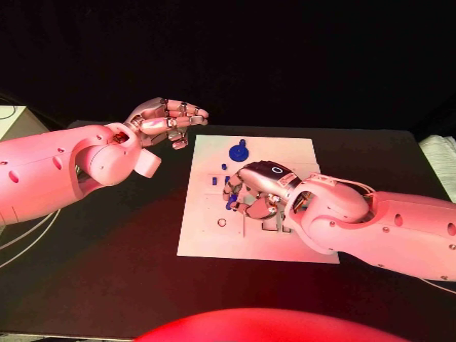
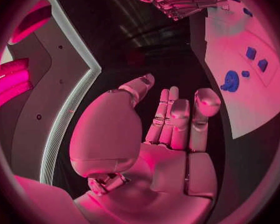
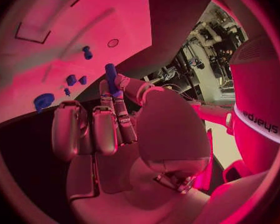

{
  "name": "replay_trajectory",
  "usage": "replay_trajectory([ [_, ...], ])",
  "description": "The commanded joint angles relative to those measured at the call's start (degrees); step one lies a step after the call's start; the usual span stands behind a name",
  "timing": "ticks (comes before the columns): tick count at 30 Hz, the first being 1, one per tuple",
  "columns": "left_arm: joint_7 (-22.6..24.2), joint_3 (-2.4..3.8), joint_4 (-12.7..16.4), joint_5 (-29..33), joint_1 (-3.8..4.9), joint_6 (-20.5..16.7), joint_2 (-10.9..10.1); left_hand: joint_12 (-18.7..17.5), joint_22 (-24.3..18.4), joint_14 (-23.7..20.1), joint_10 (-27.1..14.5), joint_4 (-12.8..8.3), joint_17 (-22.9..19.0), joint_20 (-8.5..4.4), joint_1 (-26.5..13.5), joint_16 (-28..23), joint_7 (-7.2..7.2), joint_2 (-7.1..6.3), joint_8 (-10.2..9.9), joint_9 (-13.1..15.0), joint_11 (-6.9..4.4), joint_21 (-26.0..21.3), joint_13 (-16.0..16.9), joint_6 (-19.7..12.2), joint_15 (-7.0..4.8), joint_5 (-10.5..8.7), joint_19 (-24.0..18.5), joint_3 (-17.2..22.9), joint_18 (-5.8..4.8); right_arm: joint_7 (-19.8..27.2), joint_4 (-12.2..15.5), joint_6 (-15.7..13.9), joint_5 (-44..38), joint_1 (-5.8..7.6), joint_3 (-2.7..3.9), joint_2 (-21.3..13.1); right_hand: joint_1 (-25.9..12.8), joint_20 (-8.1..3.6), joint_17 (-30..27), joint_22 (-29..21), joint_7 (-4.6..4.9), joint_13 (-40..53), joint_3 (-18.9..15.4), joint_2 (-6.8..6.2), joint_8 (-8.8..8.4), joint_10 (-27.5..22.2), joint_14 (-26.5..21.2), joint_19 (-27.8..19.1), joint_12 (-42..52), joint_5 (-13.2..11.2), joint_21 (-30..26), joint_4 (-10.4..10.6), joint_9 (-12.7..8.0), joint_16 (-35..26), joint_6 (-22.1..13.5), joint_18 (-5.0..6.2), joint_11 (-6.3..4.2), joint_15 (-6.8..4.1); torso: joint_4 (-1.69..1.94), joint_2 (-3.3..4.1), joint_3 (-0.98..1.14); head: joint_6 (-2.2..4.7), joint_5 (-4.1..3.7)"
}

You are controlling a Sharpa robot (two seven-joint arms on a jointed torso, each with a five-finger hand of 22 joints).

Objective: Assemble the parts on the task board

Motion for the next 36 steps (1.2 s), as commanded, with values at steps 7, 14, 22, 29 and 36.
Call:
replay_trajectory([
  [7, 0.18, 0.04, 0.18, 0.41, 0.02, 0.98, 0.23, -0.29, 0.04, 0.10, -0.15, 0.53, 0.06, 0.34, 0.07, 0.22, -0.09, 0.48, 0.37, 0.10, 0.10, -0.01, -0.11, -0.30, 0.19, -0.20, 0.07, -0.18, -1.09, 0.62, -2.82, 0.97, -2.88, -2.29, -0.36, 3.41, 1.09, -0.53, -0.10, 8.94, -0.08, 1.71, 0.17, 1.37, 0.25, 3.61, 2.22, 2.45, -0.11, 0.32, -0.42, -0.45, 0.12, 0.10, 0.11, -0.53, -3.44, -0.51, 0.01, 0.09, 0.04, -0.45, 0.80],
  [14, 0.13, 0.04, 0.26, 0.41, 0.02, 0.95, 0.10, -0.29, 0.04, 0.10, -0.15, 0.53, 0.06, 0.34, 0.07, 0.22, -0.09, 0.48, 0.37, 0.10, 0.10, -0.01, -0.11, -0.30, 0.19, -0.20, 0.07, -0.18, -1.09, 0.30, -3.69, 1.40, -3.62, -3.30, -0.53, 4.18, 1.09, -0.53, -0.19, 8.95, -0.06, 1.72, 0.20, 1.38, 0.25, 3.61, 2.20, 2.45, -0.14, 0.33, -0.42, -0.47, 0.14, 0.04, 0.09, -0.53, -3.43, -0.50, -0.06, 0.06, 0.09, -1.12, 1.19],
  [22, 0.10, 0.04, 0.25, 0.41, 0.03, 0.98, 0.05, -0.29, 0.04, 0.10, -0.15, 0.53, 0.06, 0.34, 0.07, 0.22, -0.09, 0.48, 0.37, 0.10, 0.10, -0.01, -0.11, -0.30, 0.19, -0.20, 0.07, -0.18, -1.09, -0.05, -3.78, 1.74, -4.34, -3.49, -0.58, 4.08, 1.10, -0.54, -0.14, 8.95, -0.03, 1.74, 0.25, 1.40, 0.24, 3.60, 2.21, 2.44, -0.18, 0.34, -0.43, -0.52, 0.16, 0.07, 0.06, -0.53, -3.41, -0.49, -0.13, 0.05, 0.15, -1.48, 1.45],
  [29, 0.07, 0.04, 0.24, 0.41, 0.03, 1.04, 0.04, -0.29, 0.04, 0.10, -0.15, 0.53, 0.06, 0.34, 0.07, 0.22, -0.09, 0.48, 0.37, 0.10, 0.10, -0.01, -0.11, -0.30, 0.19, -0.20, 0.07, -0.18, -1.09, -0.46, -3.99, 2.20, -5.00, -3.58, -0.60, 4.00, 1.10, -0.54, -0.13, 8.98, 0.00, 1.77, 0.29, 1.41, 0.25, 3.62, 2.21, 2.45, -0.23, 0.36, -0.37, -0.58, 0.20, 0.08, 0.04, -0.54, -3.39, -0.48, -0.12, 0.02, 0.09, -1.61, 1.42],
  [36, 0.05, 0.04, 0.23, 0.41, 0.03, 1.04, -0.02, -0.29, 0.04, 0.10, -0.15, 0.53, 0.06, 0.34, 0.07, 0.22, -0.09, 0.48, 0.37, 0.10, 0.10, -0.01, -0.11, -0.30, 0.19, -0.20, 0.07, -0.18, -1.09, -0.73, -4.06, 3.06, -5.43, -3.60, -0.64, 3.70, 1.10, -0.54, -0.13, 8.98, 0.00, 1.77, 0.29, 1.41, 0.25, 3.62, 2.21, 2.45, -0.23, 0.36, -0.37, -0.58, 0.20, 0.08, 0.04, -0.54, -3.39, -0.48, -0.12, 0.03, 0.06, -1.74, 1.47],
])
